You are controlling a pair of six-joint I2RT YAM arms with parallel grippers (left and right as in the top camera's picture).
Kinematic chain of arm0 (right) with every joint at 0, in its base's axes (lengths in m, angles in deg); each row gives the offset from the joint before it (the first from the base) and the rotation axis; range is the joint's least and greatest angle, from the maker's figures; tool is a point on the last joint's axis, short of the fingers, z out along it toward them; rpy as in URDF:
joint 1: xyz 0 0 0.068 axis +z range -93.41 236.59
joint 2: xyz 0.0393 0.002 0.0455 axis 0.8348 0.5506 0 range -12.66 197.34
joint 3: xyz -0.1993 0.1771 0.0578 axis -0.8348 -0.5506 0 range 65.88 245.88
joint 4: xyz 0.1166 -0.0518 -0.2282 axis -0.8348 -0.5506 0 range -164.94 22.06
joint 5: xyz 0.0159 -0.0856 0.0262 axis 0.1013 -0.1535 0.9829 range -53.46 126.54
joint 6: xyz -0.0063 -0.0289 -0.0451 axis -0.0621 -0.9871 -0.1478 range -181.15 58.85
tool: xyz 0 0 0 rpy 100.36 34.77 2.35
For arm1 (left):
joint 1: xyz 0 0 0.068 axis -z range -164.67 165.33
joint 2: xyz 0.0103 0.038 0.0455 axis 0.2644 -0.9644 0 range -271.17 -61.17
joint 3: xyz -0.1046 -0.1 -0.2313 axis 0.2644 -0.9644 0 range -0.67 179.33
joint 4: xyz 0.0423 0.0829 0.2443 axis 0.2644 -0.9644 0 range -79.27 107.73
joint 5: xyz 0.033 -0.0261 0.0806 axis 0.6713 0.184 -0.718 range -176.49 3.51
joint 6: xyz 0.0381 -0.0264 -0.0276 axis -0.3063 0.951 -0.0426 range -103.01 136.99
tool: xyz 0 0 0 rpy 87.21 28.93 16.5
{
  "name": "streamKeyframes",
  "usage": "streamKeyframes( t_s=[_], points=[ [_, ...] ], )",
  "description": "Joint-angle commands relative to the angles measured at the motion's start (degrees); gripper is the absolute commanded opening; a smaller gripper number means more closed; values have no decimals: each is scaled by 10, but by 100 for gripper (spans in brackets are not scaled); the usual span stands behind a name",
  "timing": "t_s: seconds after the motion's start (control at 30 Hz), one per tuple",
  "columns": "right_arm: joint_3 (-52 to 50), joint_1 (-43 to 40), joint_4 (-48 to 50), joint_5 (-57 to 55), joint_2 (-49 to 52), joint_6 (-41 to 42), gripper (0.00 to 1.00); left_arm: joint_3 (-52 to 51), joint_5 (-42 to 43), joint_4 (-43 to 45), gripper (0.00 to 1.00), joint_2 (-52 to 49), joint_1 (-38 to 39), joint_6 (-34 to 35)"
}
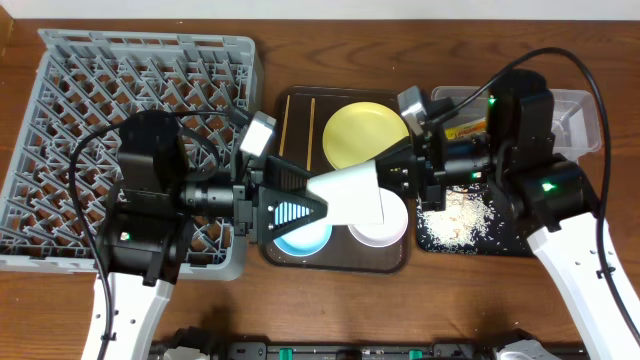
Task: Sort waste into correct bins and load items into the dishwasher
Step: 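Hand the white cup from the right gripper to the left gripper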
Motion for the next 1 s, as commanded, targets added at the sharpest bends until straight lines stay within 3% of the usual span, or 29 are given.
streamKeyframes(
  t_s=[0.0,0.4,0.53,0.67,0.83,0.97],
  points=[
    [6,15,2,-8,8,-1,1,9,17,15,86,0,16,-10],
    [6,19,9,-8,9,0,1,9,-18,16,72,-5,53,-10],
    [6,20,8,-17,9,7,1,9,-19,16,71,-12,57,-10],
    [6,20,8,-16,9,9,1,9,-33,16,61,-19,57,-10],
    [6,17,9,-17,9,9,31,8,-63,15,52,-22,57,-10],
    [6,-13,10,-17,7,11,41,8,-117,-4,51,-22,49,-11]
  ],
)
